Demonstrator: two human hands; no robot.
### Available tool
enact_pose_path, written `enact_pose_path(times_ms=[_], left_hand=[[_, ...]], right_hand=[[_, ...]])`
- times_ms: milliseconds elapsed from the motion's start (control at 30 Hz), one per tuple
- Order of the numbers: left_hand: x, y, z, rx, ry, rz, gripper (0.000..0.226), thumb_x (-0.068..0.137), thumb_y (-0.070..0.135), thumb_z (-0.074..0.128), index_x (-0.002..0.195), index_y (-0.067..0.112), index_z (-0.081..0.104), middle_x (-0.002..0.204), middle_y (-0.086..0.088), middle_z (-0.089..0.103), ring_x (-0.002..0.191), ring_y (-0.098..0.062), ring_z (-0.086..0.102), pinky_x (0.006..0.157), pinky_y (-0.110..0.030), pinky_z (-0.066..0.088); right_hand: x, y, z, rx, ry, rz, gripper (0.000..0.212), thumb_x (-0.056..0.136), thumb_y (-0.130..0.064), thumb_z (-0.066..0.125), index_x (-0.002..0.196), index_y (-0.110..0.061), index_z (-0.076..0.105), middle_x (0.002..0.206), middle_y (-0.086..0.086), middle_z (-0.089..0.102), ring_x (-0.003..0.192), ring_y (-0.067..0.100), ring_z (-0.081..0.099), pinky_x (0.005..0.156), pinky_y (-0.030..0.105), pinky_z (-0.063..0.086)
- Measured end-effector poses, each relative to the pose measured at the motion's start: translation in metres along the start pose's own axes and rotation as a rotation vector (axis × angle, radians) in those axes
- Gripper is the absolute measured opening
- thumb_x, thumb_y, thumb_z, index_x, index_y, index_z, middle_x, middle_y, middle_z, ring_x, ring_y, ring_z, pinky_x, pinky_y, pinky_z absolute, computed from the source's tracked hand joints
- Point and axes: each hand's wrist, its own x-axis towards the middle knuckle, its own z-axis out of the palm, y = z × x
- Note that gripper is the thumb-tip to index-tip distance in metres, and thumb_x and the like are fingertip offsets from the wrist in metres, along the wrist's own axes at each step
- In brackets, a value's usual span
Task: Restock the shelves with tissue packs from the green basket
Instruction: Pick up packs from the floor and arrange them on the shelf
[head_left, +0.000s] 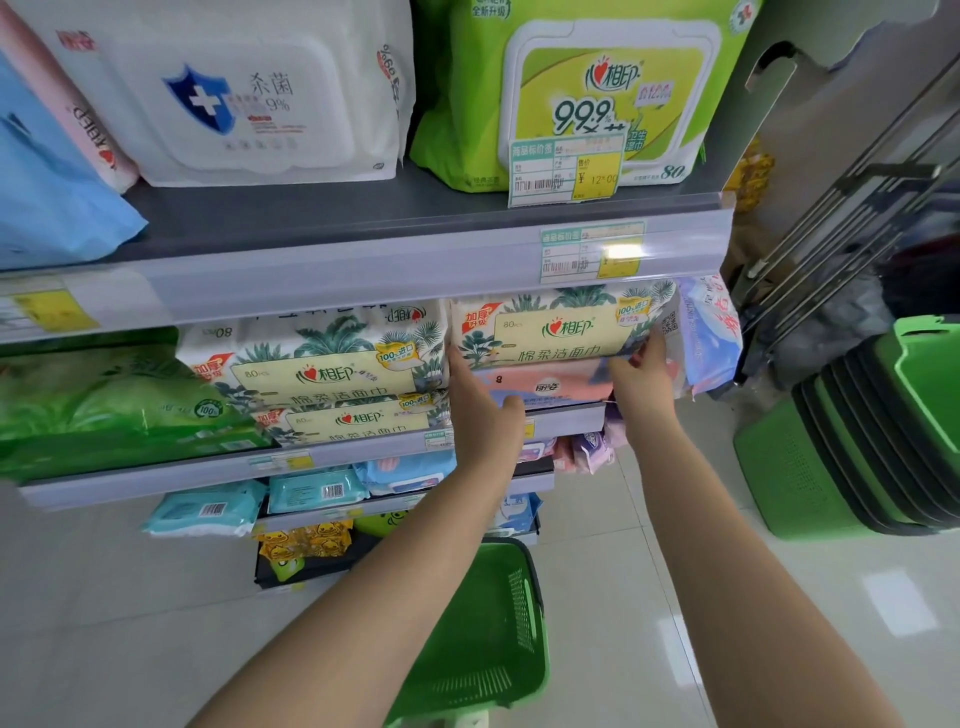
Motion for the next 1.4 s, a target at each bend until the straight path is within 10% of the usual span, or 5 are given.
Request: enact_pose_path(times_ms=[267,467,667,1033,1400], left_hand=[[-0.010,-0.012,-0.002,-0.074,-0.012,0.077,0.113,0.069,-0.017,0.045,0.140,0.055,-0.005,0.154,0.022,0.003,0.135,-0.022,0.034,0.047,-0.017,0.042],[-0.009,-0.012,-0.009,-0.028,-0.065,0.029,0.104,0.076,-0.009,0.044,0.141,0.053,-0.007,0.155,0.015,0.009,0.122,-0.030,0.049,0.044,-0.018,0.039],[-0.017,-0.012,-0.026,0.075,-0.166,-0.003,0.090,0.085,0.001,0.046,0.147,0.041,-0.005,0.155,0.013,0.009,0.138,-0.012,0.022,0.087,-0.036,0.052],[-0.023,-0.017,-0.056,0.142,-0.275,0.028,0.070,0.090,0.009,0.048,0.148,0.030,0.014,0.152,0.006,0.023,0.135,-0.014,0.031,0.098,-0.028,0.034],[-0.011,-0.047,-0.188,-0.058,0.305,-0.116,0.058,0.087,0.001,0.054,0.138,0.009,0.028,0.135,-0.010,0.040,0.122,-0.024,0.044,0.089,-0.031,0.038]], right_hand=[[-0.008,-0.003,-0.005,-0.106,-0.006,0.016,0.035,0.081,0.012,0.039,0.105,-0.012,0.033,0.076,-0.009,0.034,0.068,0.014,0.038,0.057,0.024,0.033],[-0.001,0.010,0.002,-0.076,-0.013,0.015,0.053,0.080,0.012,0.035,0.132,-0.001,0.031,0.079,-0.005,0.039,0.064,0.008,0.037,0.054,0.022,0.034],[-0.014,0.026,0.017,-0.152,-0.024,0.018,0.080,0.077,0.000,0.040,0.148,-0.020,0.010,0.120,0.011,0.051,0.091,0.026,0.052,0.078,0.033,0.042],[-0.067,0.024,0.053,-0.352,-0.089,-0.026,0.069,0.090,-0.008,0.046,0.149,-0.010,0.011,0.157,0.007,0.010,0.142,0.025,0.018,0.107,0.038,0.026],[-0.113,-0.012,0.132,-0.269,-0.317,-0.050,0.049,0.090,-0.006,0.047,0.137,-0.017,0.038,0.117,0.000,0.050,0.099,0.018,0.049,0.075,0.025,0.035]])
